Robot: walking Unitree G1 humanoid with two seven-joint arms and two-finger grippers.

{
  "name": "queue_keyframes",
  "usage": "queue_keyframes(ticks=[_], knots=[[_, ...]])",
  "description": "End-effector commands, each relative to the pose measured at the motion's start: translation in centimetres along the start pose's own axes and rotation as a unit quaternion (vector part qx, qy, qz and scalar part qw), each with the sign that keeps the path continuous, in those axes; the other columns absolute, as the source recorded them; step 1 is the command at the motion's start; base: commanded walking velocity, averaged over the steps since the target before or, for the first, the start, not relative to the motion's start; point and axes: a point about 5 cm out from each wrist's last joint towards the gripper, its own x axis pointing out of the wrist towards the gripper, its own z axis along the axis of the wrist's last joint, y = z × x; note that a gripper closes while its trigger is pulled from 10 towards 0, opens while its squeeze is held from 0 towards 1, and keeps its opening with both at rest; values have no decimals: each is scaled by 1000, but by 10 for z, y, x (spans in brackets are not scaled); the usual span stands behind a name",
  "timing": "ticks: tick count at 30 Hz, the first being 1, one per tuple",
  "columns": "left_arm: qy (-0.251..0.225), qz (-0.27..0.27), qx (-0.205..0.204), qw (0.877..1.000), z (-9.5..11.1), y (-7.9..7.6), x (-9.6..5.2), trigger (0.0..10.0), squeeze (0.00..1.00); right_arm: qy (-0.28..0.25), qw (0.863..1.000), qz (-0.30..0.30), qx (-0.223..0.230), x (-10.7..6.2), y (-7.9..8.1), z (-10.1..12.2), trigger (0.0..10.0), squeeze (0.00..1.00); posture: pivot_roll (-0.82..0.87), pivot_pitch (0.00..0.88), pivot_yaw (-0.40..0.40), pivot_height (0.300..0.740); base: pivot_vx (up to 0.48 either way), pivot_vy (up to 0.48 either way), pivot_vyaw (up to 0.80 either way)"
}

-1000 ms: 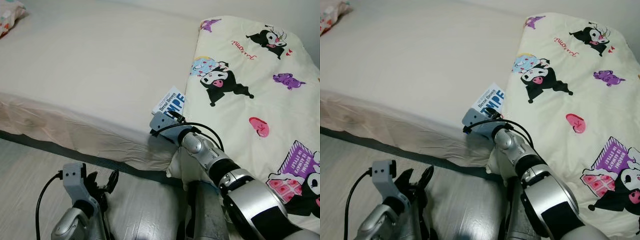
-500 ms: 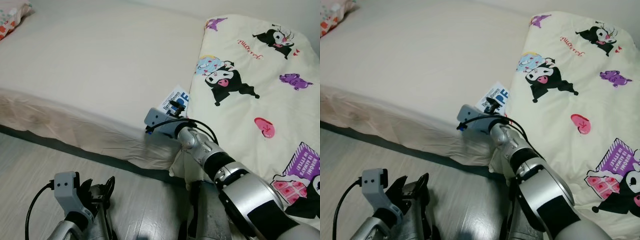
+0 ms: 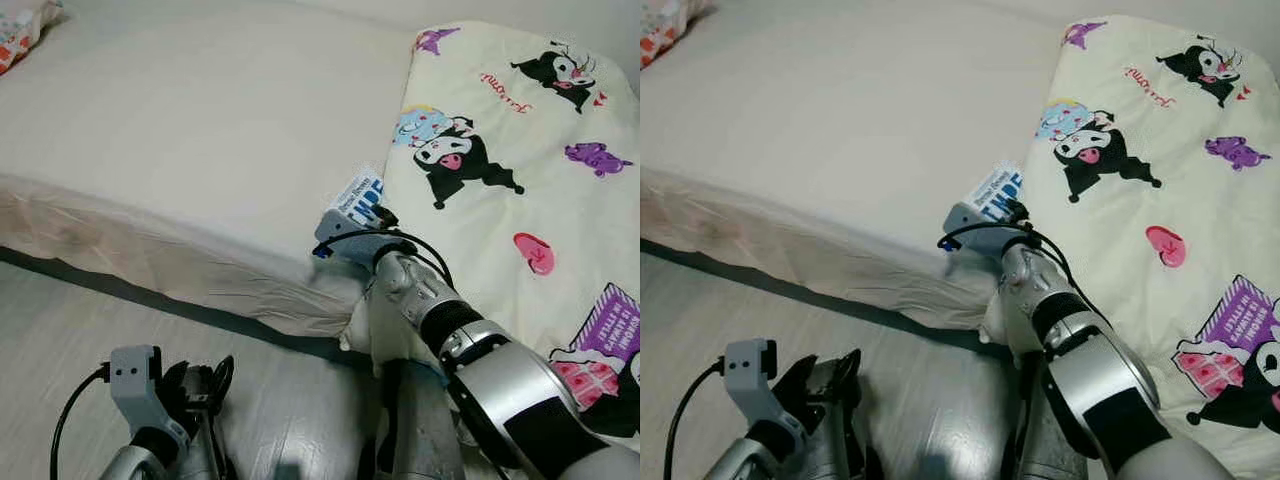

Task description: Clean up the room

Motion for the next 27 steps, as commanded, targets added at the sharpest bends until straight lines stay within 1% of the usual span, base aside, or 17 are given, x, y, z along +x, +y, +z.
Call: queue_keyframes(ticks=[1, 6, 7, 8, 10, 11, 16, 20, 21, 24, 25, 26, 27], knots=[[15, 7, -12, 1000, -7, 0, -4, 10000, 0, 26, 1000, 5, 6, -3, 5, -14, 0, 0, 244, 369, -34, 411, 0, 0, 0], [16, 6, -13, 1000, -7, 0, -5, 10000, 0, 26, 1000, 2, 9, -3, 4, -15, 0, 0, 244, 369, -33, 411, 0, 0, 0], [17, 5, -13, 1000, -7, 0, -3, 10000, 0, 0, 1000, 5, 30, -3, 6, -8, 0, 0, 237, 357, -31, 411, 0, 0, 0], [17, 5, -13, 1000, -7, 0, -3, 10000, 0, 0, 1000, 5, 30, -3, 6, -8, 0, 0, 237, 357, -31, 411, 0, 0, 0], [17, 4, -13, 1000, -7, 0, 0, 10000, 0, -38, 998, 4, 54, -3, 6, 3, 0, 0, 232, 347, -31, 411, 0, 0, 0], [17, 3, -13, 1000, -7, 0, 2, 10000, 0, -49, 997, 5, 60, -3, 6, 6, 0, 0, 232, 346, -31, 411, 0, 0, 0], [16, 1, -12, 1000, -6, 1, 6, 10000, 0, -67, 995, 0, 68, -2, 2, 11, 0, 0, 224, 335, -31, 411, 0, 0, 0], [13, -2, -12, 1000, -5, 1, 12, 10000, 0, -93, 991, 2, 93, -3, 1, 17, 0, 0, 215, 317, -33, 411, 0, 0, 0], [13, -2, -12, 1000, -5, 1, 12, 10000, 0, -93, 991, 2, 93, -3, 1, 17, 0, 0, 215, 317, -33, 411, 0, 0, 0], [7, -5, -12, 1000, -3, 1, 18, 10000, 0, -127, 982, -2, 138, -3, -5, 27, 0, 0, 206, 294, -35, 411, 0, 0, 0], [6, -7, -12, 1000, -2, 0, 20, 10000, 0, -134, 980, -4, 148, -3, -7, 30, 0, 0, 206, 294, -35, 411, 0, 0, 0], [6, -7, -12, 1000, -2, 0, 20, 10000, 0, -134, 980, -4, 148, -3, -7, 30, 0, 0, 206, 294, -35, 411, 0, 0, 0], [5, -8, -12, 1000, -2, 0, 22, 10000, 0, -142, 975, -7, 171, -3, -11, 33, 0, 0, 199, 275, -35, 411, 0, 0, 0]])
